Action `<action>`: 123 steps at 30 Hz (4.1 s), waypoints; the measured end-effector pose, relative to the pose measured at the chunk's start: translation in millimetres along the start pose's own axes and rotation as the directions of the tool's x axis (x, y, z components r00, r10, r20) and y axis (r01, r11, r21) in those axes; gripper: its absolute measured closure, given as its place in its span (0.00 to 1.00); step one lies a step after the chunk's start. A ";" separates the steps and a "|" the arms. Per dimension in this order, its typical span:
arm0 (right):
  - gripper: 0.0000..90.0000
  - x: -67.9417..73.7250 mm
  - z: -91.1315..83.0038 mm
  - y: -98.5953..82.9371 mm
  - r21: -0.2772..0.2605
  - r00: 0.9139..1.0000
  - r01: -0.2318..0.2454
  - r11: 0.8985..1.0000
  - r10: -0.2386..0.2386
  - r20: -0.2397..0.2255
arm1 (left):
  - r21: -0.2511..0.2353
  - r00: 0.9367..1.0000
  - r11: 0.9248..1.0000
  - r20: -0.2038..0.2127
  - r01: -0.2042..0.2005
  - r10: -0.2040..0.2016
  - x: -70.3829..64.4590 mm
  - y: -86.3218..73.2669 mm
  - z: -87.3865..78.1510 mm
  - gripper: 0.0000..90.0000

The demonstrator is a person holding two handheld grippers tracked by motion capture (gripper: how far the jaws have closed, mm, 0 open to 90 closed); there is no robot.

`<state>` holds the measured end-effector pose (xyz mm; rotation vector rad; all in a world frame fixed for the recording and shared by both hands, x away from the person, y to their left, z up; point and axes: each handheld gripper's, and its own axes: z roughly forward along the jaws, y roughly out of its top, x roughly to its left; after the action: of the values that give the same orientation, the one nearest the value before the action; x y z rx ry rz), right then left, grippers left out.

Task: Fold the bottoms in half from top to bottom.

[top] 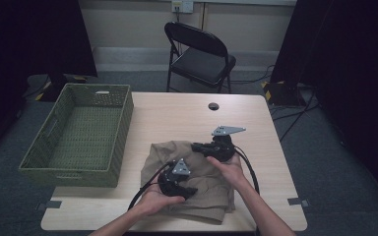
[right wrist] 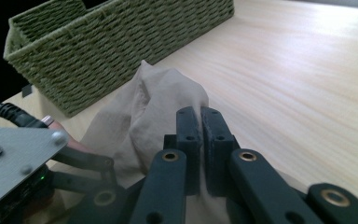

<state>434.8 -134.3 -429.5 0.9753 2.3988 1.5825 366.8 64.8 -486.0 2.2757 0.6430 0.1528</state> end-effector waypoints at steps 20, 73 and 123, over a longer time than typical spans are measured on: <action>0.96 -1.6 3.4 1.9 -0.005 1.000 -0.007 1.000 0.007 0.019 | -0.057 0.970 0.997 0.233 -0.049 0.061 -7.5 -10.3 -47.5 0.49; 0.96 42.9 0.5 -17.7 0.076 0.993 0.104 0.992 -0.100 -0.056 | -0.042 0.997 0.996 -0.016 -0.075 0.075 3.8 -8.1 -22.2 0.75; 0.96 37.3 7.7 -72.6 0.210 0.994 0.112 0.971 -0.109 -0.027 | -0.022 0.990 1.000 0.138 -0.017 0.020 -5.5 -6.8 -24.6 0.81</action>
<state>375.9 -125.5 -485.8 0.8455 2.6236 1.3244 352.1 81.8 -472.9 2.2502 0.5458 0.0104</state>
